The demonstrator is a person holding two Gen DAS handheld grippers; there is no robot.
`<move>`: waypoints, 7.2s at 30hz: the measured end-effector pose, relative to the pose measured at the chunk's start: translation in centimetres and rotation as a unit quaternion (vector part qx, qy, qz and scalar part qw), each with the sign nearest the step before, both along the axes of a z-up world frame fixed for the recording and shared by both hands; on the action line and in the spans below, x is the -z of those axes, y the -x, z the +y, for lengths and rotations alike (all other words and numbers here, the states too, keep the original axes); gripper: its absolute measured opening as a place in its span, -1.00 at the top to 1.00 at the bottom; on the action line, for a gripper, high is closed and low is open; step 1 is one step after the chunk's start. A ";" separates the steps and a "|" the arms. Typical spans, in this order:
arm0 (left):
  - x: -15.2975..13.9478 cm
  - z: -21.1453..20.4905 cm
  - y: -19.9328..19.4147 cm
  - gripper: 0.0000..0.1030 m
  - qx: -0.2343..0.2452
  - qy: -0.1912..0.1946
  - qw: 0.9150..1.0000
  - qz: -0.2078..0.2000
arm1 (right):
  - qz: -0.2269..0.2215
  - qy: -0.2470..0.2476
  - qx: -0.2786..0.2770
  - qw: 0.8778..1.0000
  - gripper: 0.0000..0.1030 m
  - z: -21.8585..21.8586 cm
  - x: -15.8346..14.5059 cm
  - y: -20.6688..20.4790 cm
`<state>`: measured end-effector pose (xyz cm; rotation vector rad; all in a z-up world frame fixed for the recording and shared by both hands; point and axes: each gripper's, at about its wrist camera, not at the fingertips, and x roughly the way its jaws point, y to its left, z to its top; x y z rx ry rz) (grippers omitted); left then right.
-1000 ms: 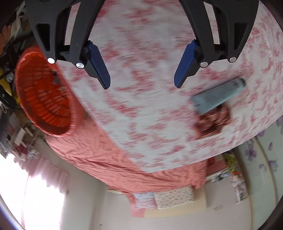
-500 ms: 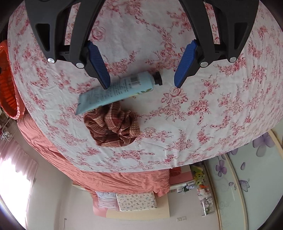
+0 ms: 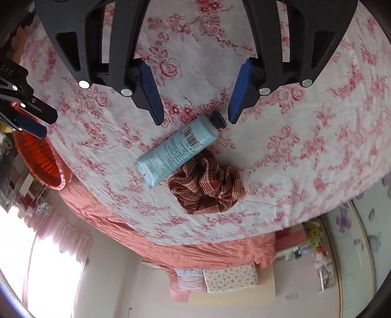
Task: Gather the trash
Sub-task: 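Grasp the blue lotion tube with the left gripper, then grasp the brown plaid scrunchie with the right gripper, then lift the lotion tube with the left gripper while the right lifts the scrunchie, then carry the tube and scrunchie over the orange basket and open both grippers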
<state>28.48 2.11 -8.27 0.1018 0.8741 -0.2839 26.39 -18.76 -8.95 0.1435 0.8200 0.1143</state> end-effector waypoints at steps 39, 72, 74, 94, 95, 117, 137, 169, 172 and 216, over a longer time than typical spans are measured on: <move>0.9 -0.8 2.5 0.46 -0.001 -0.017 1.000 0.000 | 0.015 -0.013 -0.001 1.000 -0.18 0.5 0.9 -0.7; 1.1 14.9 1.4 0.44 -0.192 0.025 0.981 0.000 | 0.020 0.014 -0.050 0.998 0.29 18.4 0.4 -14.0; 1.1 15.0 1.4 0.44 -0.192 0.026 0.981 0.000 | 0.017 0.014 -0.068 0.997 0.47 18.0 0.2 -13.0; 1.1 15.1 1.5 0.43 -0.192 0.036 0.981 0.000 | 0.017 0.094 -0.051 0.994 0.34 10.5 0.7 -2.8; 1.1 15.1 1.5 0.44 -0.192 0.038 0.981 0.000 | 0.019 0.086 -0.052 0.995 0.34 10.3 0.7 -2.9; 1.1 13.6 0.8 0.30 -0.187 -0.023 0.982 0.003 | 0.032 0.018 -0.046 0.998 0.01 9.6 0.2 -4.3; 0.1 12.4 1.8 0.45 -0.187 -0.046 0.981 -0.020 | -0.020 0.022 -0.044 0.999 0.55 8.6 -1.6 -2.2; -1.6 11.7 3.5 0.47 -0.186 -0.039 0.981 -0.039 | -0.031 -0.003 -0.033 0.999 0.55 7.1 -3.7 -0.7; -2.9 10.9 3.7 0.47 -0.180 -0.037 0.982 -0.048 | -0.044 -0.011 -0.032 0.998 0.55 6.4 -5.2 0.1; -8.7 -19.7 7.3 0.47 0.119 0.058 0.988 -0.076 | -0.130 -0.038 0.163 0.977 0.53 -18.2 -9.6 9.5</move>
